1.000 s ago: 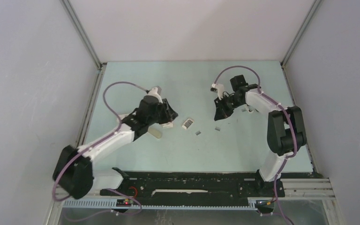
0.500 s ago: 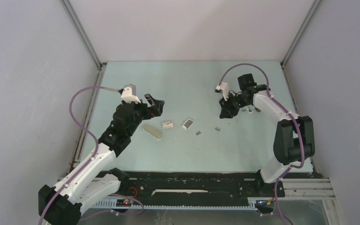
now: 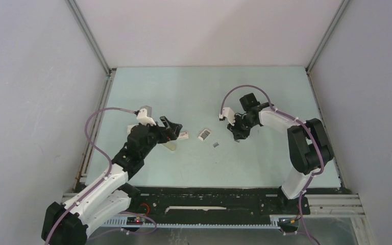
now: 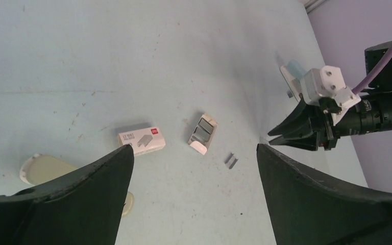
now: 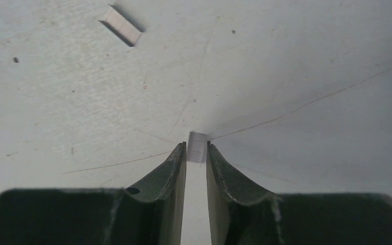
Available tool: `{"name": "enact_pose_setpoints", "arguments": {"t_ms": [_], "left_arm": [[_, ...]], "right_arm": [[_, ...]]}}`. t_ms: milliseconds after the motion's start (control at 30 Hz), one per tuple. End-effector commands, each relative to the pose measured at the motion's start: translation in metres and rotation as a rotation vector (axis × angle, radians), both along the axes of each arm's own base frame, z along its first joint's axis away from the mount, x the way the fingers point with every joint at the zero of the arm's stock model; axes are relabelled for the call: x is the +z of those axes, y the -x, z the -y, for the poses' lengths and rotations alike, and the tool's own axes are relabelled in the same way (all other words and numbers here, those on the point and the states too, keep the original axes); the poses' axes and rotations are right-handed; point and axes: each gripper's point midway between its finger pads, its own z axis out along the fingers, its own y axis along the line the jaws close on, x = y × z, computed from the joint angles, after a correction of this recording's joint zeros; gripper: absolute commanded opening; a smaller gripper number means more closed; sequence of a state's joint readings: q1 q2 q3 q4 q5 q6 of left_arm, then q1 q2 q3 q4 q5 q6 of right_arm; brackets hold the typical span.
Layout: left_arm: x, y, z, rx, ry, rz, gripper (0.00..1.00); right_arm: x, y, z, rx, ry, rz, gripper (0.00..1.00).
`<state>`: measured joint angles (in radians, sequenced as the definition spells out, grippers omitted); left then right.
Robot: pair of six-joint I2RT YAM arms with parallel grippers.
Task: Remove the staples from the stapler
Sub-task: Pick up the staple from the center of the board.
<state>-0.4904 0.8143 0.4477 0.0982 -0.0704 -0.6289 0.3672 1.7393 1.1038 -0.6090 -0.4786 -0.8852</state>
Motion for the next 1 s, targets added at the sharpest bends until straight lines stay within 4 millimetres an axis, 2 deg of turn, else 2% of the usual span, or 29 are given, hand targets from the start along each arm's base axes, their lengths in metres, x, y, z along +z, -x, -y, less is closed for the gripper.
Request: {"name": "enact_pose_setpoints", "arguments": {"t_ms": [0,400,967], "left_arm": [[0.009,0.000,0.004,-0.004,0.079,0.036,0.95],[0.004,-0.002,0.009,-0.015,0.084,0.018,0.95],[-0.001,-0.003,0.015,-0.033,0.098,-0.002,0.94]], "right_arm": [[0.001,-0.022,0.002,-0.035,0.035,0.083,0.29],[-0.004,-0.007,0.003,-0.026,0.028,0.015,0.27],[-0.020,-0.004,0.010,-0.040,0.071,-0.028,0.26]]}}
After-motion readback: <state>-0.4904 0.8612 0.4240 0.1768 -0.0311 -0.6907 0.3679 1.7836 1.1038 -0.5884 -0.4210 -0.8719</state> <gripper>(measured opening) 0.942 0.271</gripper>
